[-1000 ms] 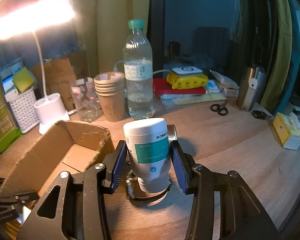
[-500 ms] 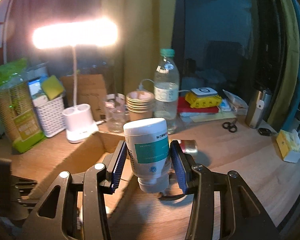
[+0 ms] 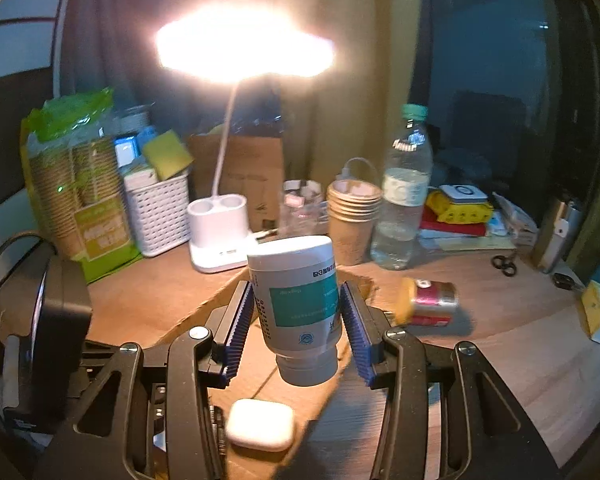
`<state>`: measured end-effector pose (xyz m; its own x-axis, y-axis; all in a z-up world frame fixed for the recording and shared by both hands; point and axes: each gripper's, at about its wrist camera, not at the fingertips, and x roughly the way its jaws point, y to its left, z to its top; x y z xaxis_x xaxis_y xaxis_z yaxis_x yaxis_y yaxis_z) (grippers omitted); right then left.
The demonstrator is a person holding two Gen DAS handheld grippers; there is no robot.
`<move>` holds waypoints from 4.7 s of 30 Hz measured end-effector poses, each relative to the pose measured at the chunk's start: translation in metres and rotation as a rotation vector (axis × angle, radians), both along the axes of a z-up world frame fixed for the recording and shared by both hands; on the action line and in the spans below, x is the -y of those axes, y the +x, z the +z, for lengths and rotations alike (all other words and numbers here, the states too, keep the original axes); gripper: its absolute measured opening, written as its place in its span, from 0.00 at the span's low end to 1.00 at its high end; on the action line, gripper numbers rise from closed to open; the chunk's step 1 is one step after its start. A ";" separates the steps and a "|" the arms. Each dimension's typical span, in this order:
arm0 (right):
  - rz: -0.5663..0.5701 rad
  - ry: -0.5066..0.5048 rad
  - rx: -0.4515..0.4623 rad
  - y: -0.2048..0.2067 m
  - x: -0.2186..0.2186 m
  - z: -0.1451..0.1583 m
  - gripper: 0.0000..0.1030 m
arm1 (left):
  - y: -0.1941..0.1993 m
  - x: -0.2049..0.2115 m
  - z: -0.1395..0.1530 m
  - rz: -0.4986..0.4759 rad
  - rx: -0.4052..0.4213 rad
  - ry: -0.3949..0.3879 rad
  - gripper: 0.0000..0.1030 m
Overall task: Organize rigid objects
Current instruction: 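Lift the pill bottle and carry it over the box with the right gripper, then lower the pill bottle into the box and open the right gripper, then move the right gripper to the black-strap wristwatch beside the keys, then close the right gripper on the wristwatch strap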
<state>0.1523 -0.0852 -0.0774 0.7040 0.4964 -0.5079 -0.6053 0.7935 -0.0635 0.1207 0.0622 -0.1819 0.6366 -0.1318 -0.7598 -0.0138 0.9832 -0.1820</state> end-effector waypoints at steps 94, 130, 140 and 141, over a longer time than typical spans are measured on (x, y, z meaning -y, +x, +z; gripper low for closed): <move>-0.212 -0.067 -0.174 0.056 0.055 -0.039 0.54 | 0.000 0.000 0.000 0.001 0.001 -0.001 0.11; -0.278 -0.152 -0.218 0.095 0.061 -0.084 0.66 | 0.000 -0.001 0.000 0.001 0.001 -0.001 0.11; -0.265 -0.166 -0.206 0.093 0.060 -0.084 0.58 | 0.000 -0.001 0.000 0.001 0.001 -0.002 0.11; -0.263 -0.166 -0.206 0.093 0.060 -0.084 0.58 | 0.000 -0.001 0.000 0.001 0.001 -0.002 0.11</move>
<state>0.2450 -0.1450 -0.1613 0.6716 0.2109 -0.7103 -0.3953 0.9128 -0.1027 0.1205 0.0633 -0.1822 0.6376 -0.1326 -0.7588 -0.0144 0.9828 -0.1838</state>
